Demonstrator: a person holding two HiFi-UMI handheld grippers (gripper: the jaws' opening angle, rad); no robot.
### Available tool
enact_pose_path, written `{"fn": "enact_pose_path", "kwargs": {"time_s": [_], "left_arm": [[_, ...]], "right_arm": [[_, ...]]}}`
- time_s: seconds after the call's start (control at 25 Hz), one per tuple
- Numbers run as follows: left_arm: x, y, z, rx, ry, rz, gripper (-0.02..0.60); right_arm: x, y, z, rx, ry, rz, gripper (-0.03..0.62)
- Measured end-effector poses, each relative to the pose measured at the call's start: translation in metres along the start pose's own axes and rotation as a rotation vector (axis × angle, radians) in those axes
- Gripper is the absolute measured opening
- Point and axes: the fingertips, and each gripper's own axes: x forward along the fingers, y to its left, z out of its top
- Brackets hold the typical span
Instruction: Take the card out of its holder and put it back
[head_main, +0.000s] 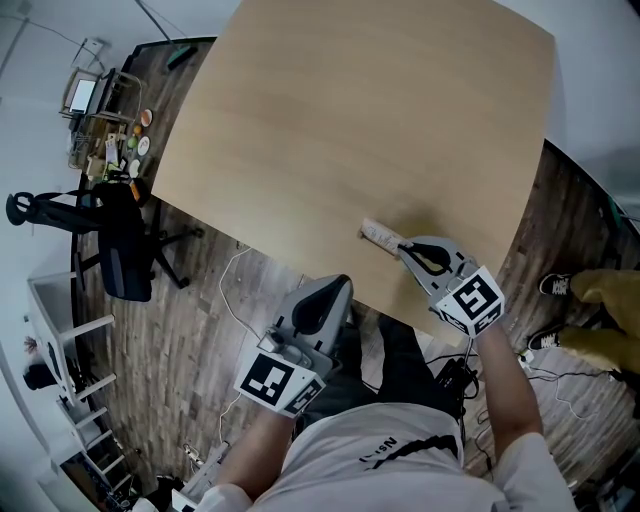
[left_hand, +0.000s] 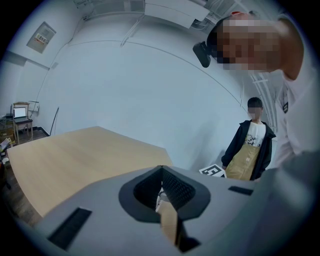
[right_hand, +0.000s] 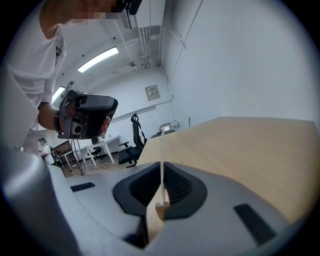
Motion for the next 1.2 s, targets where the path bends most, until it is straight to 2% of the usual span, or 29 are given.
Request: {"fn": "enact_pose_path", "kwargs": {"time_s": [0.4,0.48,0.52,0.84,0.96,1.2], "left_arm": [[-0.004,0.004,-0.001,-0.006,0.0,0.002,0.012],[-0.004,0.003,-0.001,-0.006,-0.002,0.0,0.012],[-0.004,0.002,0.0,-0.005,-0.003,-0.002,0.012],[-0.013,-0.008,0.011,0.016,-0.012,-0.036,0.012],[-0.019,-0.014,0.018,0.022,-0.015,-0.06,0.012],[-0.043,-0.033,0.032,0.056,-0.016,-0.131,0.012]], "right_arm": [[0.013,0.006,-0.03,0.006,0.095,-0.001,0.031],[0.01,0.004,-0.03,0.006,0.102,-0.016,0.086],[0.007,0.002,-0.028,0.007,0.102,-0.024,0.094],[-0.024,0.011,0.023,-0.012,0.036,-0.167,0.078],[-0.036,0.024,0.047,-0.007,0.005,-0.216,0.043],[-0.055,0.068,0.093,0.021,-0.065,-0.3,0.023]]}}
